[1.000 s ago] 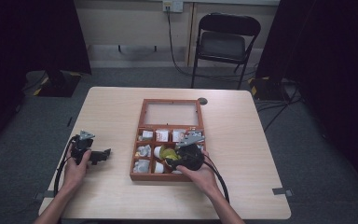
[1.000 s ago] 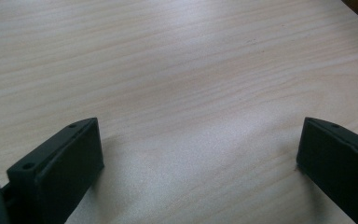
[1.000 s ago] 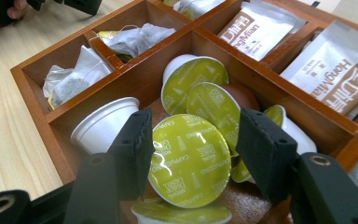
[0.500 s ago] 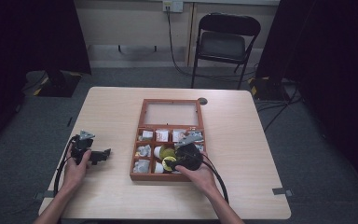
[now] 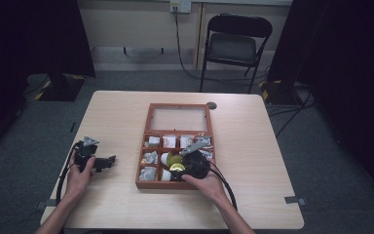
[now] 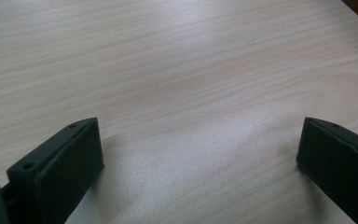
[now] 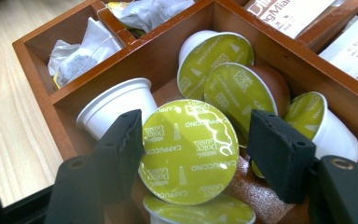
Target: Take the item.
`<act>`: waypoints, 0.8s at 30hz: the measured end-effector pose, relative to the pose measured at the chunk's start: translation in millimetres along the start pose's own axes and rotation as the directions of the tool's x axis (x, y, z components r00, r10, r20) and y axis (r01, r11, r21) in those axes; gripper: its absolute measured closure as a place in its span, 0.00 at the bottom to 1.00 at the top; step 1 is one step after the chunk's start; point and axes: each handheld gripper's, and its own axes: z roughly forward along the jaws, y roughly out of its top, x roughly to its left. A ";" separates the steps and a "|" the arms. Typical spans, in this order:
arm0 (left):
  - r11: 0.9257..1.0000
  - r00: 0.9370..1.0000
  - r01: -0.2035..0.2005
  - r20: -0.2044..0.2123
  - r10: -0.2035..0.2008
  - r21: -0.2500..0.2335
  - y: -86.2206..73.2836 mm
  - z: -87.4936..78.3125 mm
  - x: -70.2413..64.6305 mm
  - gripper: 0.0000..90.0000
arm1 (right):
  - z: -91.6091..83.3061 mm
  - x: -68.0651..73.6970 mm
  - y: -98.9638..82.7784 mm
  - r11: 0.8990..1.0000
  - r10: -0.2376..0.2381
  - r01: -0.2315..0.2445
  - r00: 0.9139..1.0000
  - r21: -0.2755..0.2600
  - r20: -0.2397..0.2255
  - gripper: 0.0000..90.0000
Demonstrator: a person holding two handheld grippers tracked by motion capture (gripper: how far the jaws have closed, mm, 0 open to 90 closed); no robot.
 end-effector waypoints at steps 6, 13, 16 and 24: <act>1.000 1.000 0.000 0.000 0.000 0.000 0.0 0.0 0.0 0.00 | 2.7 2.8 0.4 0.999 -0.026 0.026 1.000 0.035 -0.007 0.36; 1.000 1.000 0.000 0.000 0.000 0.000 0.0 0.0 0.0 0.00 | 6.1 2.0 1.9 0.997 -0.027 0.026 1.000 0.067 0.011 0.39; 1.000 1.000 0.000 0.000 0.000 0.000 0.0 0.0 0.0 0.00 | 7.0 1.3 2.7 0.996 -0.029 0.028 0.999 0.084 0.013 0.41; 1.000 1.000 0.000 0.000 0.000 0.000 0.0 0.0 0.0 0.00 | 7.4 2.3 2.9 0.995 -0.041 0.038 0.999 0.087 0.028 0.42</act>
